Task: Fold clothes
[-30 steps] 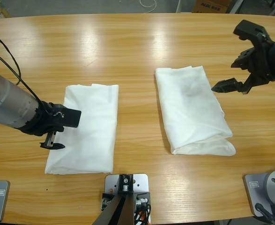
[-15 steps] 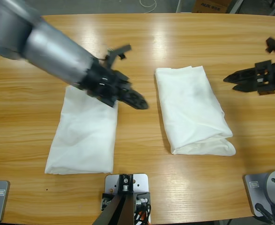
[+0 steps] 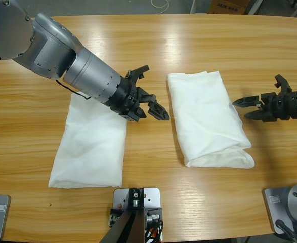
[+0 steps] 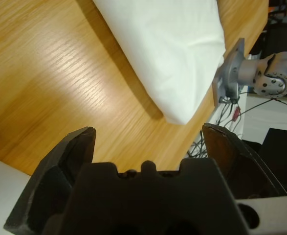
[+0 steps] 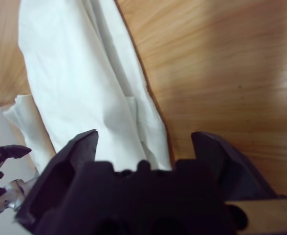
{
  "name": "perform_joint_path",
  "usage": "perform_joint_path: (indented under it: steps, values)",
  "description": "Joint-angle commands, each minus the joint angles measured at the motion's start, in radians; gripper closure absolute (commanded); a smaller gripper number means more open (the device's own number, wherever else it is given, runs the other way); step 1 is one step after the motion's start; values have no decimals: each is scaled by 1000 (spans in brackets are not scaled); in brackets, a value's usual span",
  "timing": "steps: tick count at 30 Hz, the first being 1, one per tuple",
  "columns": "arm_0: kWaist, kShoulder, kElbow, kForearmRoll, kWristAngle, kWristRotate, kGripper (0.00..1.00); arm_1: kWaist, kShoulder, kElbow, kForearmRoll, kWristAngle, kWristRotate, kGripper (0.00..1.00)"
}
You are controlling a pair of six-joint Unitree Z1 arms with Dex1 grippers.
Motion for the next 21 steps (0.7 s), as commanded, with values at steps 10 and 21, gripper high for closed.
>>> perform_joint_path:
  steps: [10,21]
  values:
    - [-42,170,-125,-14,68,-64,179,94,189,25,-2,83,-22,231]
    - [-42,197,-129,-16,78,-97,253,107,239,22,-10,98,-28,280]
